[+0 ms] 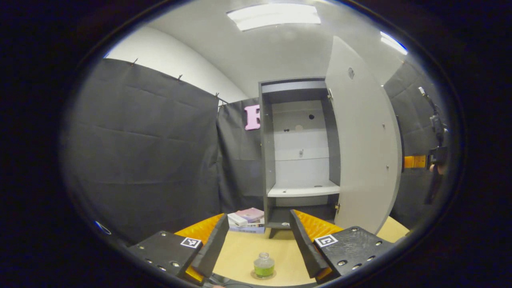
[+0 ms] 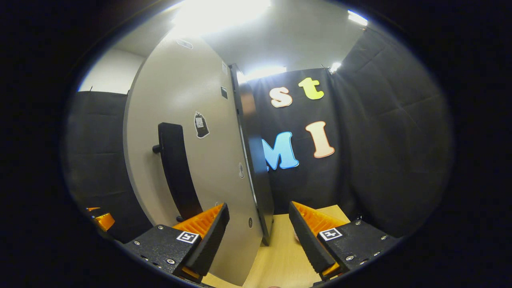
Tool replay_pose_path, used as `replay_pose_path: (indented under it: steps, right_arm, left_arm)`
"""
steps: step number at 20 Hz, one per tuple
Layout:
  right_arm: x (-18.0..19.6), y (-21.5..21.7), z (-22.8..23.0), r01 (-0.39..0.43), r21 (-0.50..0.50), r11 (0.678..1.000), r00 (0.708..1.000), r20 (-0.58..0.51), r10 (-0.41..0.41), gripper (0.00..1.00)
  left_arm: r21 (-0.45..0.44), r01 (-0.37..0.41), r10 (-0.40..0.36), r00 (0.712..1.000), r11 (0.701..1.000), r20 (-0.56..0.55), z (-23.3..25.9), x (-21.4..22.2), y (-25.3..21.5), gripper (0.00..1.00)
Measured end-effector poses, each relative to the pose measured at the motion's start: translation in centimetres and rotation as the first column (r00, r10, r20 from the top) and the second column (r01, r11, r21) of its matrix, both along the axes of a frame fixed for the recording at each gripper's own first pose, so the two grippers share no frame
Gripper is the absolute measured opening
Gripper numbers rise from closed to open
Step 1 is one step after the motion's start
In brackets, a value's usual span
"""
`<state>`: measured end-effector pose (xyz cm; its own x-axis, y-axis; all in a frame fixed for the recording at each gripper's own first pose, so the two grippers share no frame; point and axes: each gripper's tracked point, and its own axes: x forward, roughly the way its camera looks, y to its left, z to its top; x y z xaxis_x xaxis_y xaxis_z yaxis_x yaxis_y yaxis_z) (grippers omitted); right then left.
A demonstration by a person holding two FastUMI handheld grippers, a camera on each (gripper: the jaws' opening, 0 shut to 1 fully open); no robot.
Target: Open the cabinet door with the right hand, grasp the bottle in the cabinet with the left hand and place it on the coaster, then close the cabinet door with the right hand.
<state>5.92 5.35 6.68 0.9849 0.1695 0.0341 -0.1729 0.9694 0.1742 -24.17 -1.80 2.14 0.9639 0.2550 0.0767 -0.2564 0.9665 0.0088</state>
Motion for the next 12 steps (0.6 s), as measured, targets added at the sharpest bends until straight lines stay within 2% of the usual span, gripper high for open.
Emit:
replay_pose_path:
  steps: [6, 10, 11, 12]
  right_arm:
    - [0.6, 6.9, 0.3, -0.067, -0.020, 0.998, 0.998, -0.001, 0.067, 0.94]
    - [1.6, 11.0, 0.4, -0.098, 0.003, 0.995, 0.995, 0.004, 0.098, 0.93]
    - [1.8, 11.9, 0.6, -0.097, 0.011, 0.995, 0.995, 0.009, 0.097, 0.93]
    - [2.1, 12.5, 0.8, -0.089, 0.015, 0.996, 0.996, 0.014, 0.089, 0.94]
  left_arm:
    - [-0.041, 0.009, -0.010, 1.000, 0.999, -0.023, -1.7, 2.1, 3.8, 0.91]
    - [-0.020, 0.011, -0.011, 0.999, 1.000, -0.034, -2.4, 2.7, 6.3, 0.91]
    - [-0.018, 0.017, -0.018, 0.999, 1.000, -0.036, -2.3, 3.0, 6.8, 0.82]
    - [-0.023, 0.034, -0.035, 0.998, 0.999, -0.049, -2.6, 3.5, 7.2, 0.82]
